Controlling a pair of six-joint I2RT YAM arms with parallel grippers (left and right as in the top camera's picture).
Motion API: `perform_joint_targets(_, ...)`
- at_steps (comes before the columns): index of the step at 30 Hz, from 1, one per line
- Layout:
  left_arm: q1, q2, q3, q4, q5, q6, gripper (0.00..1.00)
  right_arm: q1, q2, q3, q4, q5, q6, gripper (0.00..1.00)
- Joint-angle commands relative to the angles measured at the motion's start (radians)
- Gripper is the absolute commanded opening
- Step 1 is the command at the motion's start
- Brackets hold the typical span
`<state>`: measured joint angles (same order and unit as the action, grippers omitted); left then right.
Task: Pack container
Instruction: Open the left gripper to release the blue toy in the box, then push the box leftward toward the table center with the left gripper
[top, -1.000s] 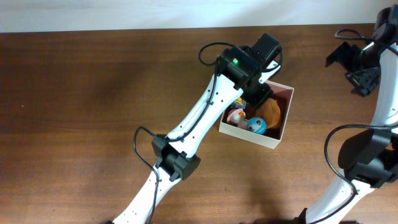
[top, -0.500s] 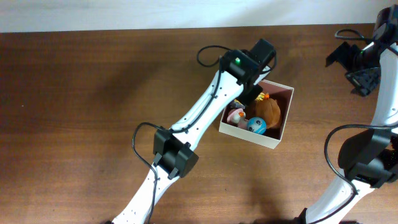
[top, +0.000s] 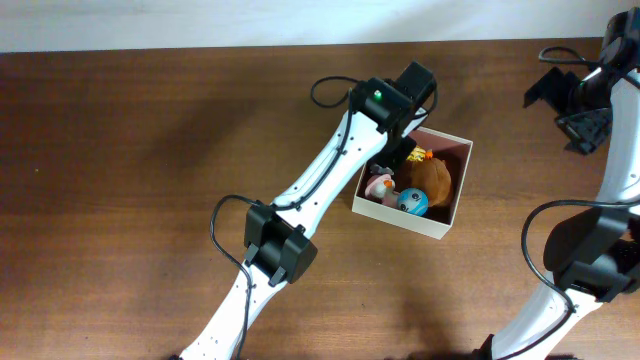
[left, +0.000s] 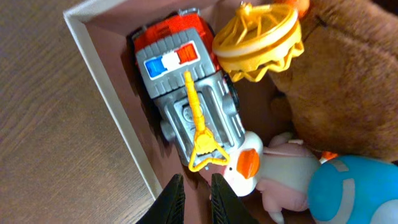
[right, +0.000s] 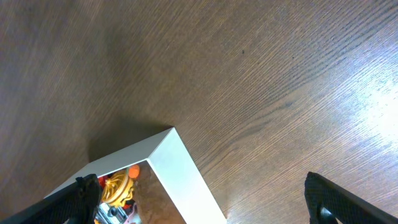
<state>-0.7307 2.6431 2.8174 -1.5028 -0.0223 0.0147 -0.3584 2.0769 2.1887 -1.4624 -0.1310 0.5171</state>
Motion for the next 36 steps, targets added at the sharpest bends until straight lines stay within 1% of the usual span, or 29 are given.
perform_joint_targets(1,0.000,0.011,-0.008,-0.001,0.015,0.002,0.17,0.005,-0.009,-0.005,0.000,0.011,0.000,0.99)
perform_joint_targets(13,0.029,0.020,-0.089,0.062,0.015,0.016,0.17,0.005,-0.009,-0.005,0.000,0.011,0.000,0.99)
perform_joint_targets(20,0.065,0.024,-0.100,0.081,0.015,0.013,0.17,0.005,-0.009,-0.005,0.000,0.011,0.000,0.99)
perform_joint_targets(27,0.102,0.024,-0.100,0.054,0.010,-0.088,0.17,0.005,-0.009,-0.005,0.000,0.011,0.000,0.99)
perform_joint_targets(36,0.132,0.024,-0.100,-0.003,-0.080,-0.207,0.16,0.005,-0.009,-0.005,0.000,0.011,0.000,0.99)
